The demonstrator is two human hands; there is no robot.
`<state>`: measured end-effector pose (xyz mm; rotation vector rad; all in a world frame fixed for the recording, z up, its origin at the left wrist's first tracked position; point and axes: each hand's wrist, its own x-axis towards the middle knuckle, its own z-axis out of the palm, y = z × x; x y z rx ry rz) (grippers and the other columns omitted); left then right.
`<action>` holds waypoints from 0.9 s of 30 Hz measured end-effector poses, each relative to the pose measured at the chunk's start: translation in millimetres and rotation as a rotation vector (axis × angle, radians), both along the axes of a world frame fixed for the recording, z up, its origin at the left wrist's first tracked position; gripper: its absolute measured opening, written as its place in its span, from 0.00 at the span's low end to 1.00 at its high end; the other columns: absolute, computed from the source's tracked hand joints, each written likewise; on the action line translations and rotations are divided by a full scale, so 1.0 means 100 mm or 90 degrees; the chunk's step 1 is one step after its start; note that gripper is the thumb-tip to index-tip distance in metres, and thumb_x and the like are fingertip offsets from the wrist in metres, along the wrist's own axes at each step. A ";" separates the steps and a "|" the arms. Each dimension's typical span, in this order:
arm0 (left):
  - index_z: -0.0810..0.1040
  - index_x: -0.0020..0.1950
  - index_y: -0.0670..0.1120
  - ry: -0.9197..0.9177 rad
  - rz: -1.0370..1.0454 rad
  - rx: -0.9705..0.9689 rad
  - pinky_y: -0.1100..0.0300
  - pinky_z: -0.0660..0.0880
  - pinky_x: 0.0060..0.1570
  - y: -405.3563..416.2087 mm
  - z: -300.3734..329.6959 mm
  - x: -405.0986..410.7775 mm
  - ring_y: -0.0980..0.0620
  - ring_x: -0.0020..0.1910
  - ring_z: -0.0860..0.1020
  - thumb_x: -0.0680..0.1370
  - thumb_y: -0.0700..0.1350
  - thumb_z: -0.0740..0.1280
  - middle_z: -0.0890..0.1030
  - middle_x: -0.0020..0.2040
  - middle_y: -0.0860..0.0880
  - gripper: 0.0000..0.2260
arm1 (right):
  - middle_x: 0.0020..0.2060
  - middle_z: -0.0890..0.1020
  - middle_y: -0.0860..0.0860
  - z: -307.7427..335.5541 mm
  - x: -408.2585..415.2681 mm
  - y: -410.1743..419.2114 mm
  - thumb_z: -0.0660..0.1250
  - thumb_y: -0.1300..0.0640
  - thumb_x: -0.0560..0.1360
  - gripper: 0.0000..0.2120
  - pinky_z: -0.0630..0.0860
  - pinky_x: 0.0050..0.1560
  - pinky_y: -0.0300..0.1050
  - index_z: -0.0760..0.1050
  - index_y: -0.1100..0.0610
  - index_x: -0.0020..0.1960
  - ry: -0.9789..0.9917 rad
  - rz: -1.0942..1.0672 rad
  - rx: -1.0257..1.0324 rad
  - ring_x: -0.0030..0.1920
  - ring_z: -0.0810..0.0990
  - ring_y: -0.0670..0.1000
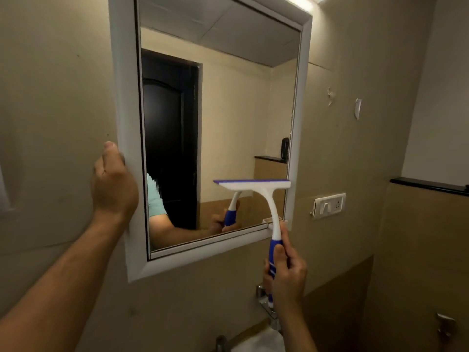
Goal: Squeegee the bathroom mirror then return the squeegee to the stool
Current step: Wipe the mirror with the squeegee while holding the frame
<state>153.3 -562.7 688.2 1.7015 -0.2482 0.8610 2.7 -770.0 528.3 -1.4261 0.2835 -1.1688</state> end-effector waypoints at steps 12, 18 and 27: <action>0.65 0.68 0.39 0.023 0.006 0.011 0.56 0.61 0.55 -0.01 0.00 0.02 0.40 0.63 0.68 0.83 0.46 0.45 0.70 0.65 0.36 0.19 | 0.38 0.83 0.41 0.03 -0.09 -0.09 0.60 0.55 0.80 0.17 0.73 0.29 0.43 0.73 0.39 0.65 0.017 0.018 0.006 0.31 0.76 0.46; 0.65 0.68 0.39 0.024 -0.014 -0.015 0.59 0.59 0.55 -0.02 -0.01 0.00 0.41 0.64 0.67 0.83 0.49 0.44 0.69 0.67 0.38 0.21 | 0.34 0.80 0.50 -0.44 -0.23 0.05 0.60 0.56 0.79 0.17 0.71 0.25 0.39 0.74 0.42 0.65 0.064 0.034 0.064 0.27 0.73 0.46; 0.66 0.68 0.39 0.023 -0.016 -0.019 0.57 0.61 0.58 -0.02 -0.01 0.01 0.41 0.64 0.67 0.83 0.50 0.44 0.70 0.67 0.38 0.21 | 0.31 0.81 0.47 -0.13 -0.20 0.16 0.59 0.52 0.79 0.15 0.71 0.25 0.40 0.72 0.37 0.62 0.018 0.032 0.055 0.27 0.74 0.46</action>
